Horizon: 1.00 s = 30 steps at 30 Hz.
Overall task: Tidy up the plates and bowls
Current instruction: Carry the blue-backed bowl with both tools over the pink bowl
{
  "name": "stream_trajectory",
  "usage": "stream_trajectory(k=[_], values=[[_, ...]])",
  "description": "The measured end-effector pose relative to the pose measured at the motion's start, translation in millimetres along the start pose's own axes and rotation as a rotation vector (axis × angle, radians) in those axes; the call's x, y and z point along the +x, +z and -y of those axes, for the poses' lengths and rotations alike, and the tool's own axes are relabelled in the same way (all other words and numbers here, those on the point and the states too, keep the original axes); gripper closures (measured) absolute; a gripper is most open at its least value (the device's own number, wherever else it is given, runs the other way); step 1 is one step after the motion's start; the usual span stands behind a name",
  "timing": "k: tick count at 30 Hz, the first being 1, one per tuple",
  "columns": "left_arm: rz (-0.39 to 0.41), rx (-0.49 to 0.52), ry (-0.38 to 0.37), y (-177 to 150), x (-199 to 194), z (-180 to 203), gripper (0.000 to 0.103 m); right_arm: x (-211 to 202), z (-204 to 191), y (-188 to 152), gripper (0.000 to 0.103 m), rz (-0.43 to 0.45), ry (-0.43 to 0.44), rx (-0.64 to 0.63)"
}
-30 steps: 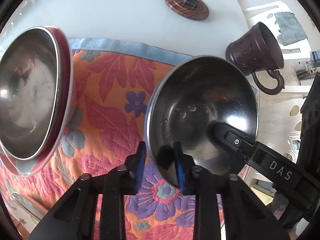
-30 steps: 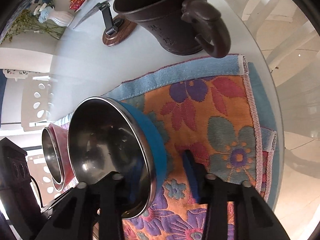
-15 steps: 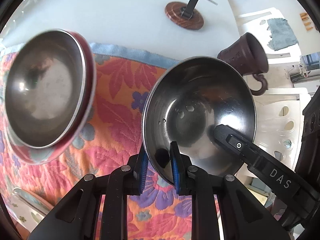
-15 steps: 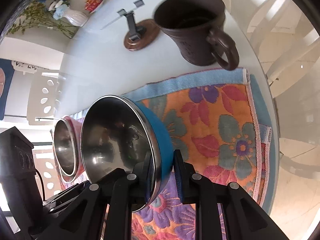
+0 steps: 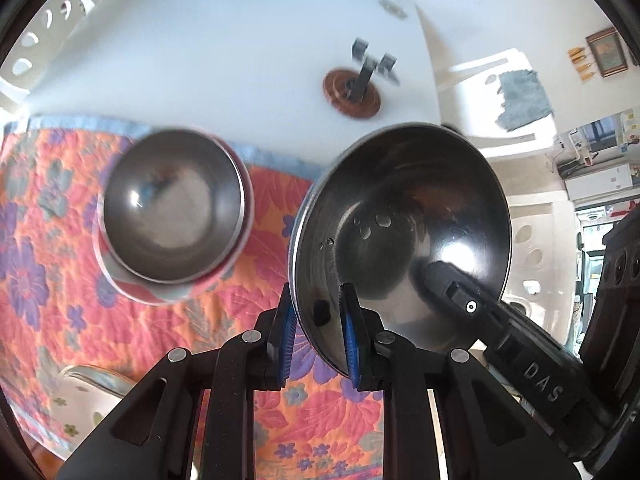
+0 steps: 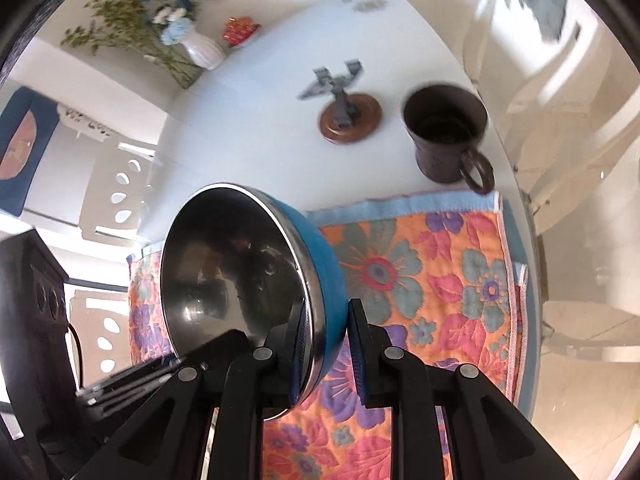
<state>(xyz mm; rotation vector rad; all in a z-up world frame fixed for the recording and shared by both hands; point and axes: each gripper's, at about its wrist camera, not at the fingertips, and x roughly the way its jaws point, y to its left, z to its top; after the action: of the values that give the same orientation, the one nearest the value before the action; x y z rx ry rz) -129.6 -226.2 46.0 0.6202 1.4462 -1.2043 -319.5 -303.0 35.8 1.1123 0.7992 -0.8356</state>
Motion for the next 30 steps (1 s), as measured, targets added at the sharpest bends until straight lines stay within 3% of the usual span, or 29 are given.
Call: stream_trajectory(k=[12, 19, 30], values=[[0.136, -0.028, 0.003, 21, -65, -41, 0.085, -27, -98, 17, 0.083, 0.076, 0.041, -0.112], [0.118, -0.098, -0.01, 29, -62, -91, 0.085, 13, -129, 14, 0.083, 0.014, 0.072, -0.117], [0.011, -0.143, -0.006, 35, -6, -125, 0.085, 75, -121, 10, 0.083, -0.1, 0.036, -0.075]])
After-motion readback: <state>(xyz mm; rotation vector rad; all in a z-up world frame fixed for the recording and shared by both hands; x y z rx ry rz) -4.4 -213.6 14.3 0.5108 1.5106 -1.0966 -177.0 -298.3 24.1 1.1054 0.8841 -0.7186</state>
